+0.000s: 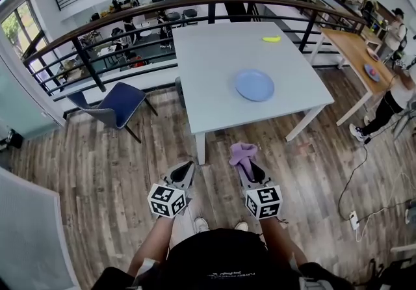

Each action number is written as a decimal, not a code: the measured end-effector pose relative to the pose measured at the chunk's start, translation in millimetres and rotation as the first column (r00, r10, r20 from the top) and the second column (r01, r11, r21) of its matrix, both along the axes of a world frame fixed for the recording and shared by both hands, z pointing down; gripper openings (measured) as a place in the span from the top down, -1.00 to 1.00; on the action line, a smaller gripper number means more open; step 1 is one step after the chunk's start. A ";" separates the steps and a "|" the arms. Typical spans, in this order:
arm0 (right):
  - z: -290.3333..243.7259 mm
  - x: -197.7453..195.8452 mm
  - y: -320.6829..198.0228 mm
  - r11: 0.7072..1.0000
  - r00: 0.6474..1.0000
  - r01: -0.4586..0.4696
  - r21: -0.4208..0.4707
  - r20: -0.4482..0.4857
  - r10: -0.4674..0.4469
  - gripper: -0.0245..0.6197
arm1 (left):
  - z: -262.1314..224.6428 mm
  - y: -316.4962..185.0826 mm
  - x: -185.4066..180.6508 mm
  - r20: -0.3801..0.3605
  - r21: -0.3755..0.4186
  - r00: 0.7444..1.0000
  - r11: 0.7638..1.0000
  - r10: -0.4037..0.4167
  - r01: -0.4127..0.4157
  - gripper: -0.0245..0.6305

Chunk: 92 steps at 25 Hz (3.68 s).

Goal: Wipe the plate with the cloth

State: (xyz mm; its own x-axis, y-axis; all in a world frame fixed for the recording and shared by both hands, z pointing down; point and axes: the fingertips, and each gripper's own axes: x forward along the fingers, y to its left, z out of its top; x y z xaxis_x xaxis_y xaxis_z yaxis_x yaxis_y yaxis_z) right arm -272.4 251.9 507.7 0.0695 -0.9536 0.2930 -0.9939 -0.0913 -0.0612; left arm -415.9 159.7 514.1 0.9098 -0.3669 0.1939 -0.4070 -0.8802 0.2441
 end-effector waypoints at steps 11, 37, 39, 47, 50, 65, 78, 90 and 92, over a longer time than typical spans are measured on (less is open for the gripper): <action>5.8 -14.1 -14.5 0.999 1.000 -0.020 -0.037 0.012 0.021 0.56 | 10.6 -24.7 -12.3 0.041 -0.034 0.999 0.999 -0.004 0.005 0.89; 4.8 152.6 -72.2 0.999 0.998 0.035 -0.010 0.060 -0.035 0.56 | -2.7 -70.6 144.0 0.069 0.011 0.995 0.997 -0.074 0.074 0.89; 7.9 166.9 -75.9 0.999 0.997 0.040 -0.013 0.068 -0.039 0.56 | -3.6 -74.0 163.7 0.080 0.022 0.995 0.998 -0.065 0.063 0.89; 13.6 208.7 -83.8 0.997 0.992 0.079 -0.011 0.103 -0.078 0.56 | -6.8 -73.1 219.2 0.086 0.027 0.995 0.998 -0.056 0.053 0.89; 22.8 217.9 -84.5 0.996 0.989 0.081 -0.023 0.123 -0.078 0.56 | -1.5 -72.1 230.3 0.111 0.018 0.993 0.999 -0.050 0.049 0.89; 33.9 246.8 -125.5 0.996 0.991 0.064 -0.062 0.125 -0.056 0.56 | 7.0 -116.4 279.3 0.104 -0.022 0.994 1.000 0.024 -0.022 0.89; 12.9 278.8 -235.0 0.996 0.994 0.069 -0.056 0.092 -0.063 0.56 | -1.5 -227.8 323.0 0.081 -0.025 0.996 0.999 0.035 -0.033 0.89; 10.7 295.6 -310.5 0.993 0.992 0.082 -0.084 0.102 -0.073 0.56 | 0.0 -294.9 331.3 0.085 -0.050 0.996 0.999 0.018 -0.014 0.89; 11.8 293.5 -320.5 0.992 0.992 0.086 -0.091 0.105 -0.077 0.56 | 0.4 -301.2 329.5 0.085 -0.055 0.996 0.998 0.019 -0.014 0.89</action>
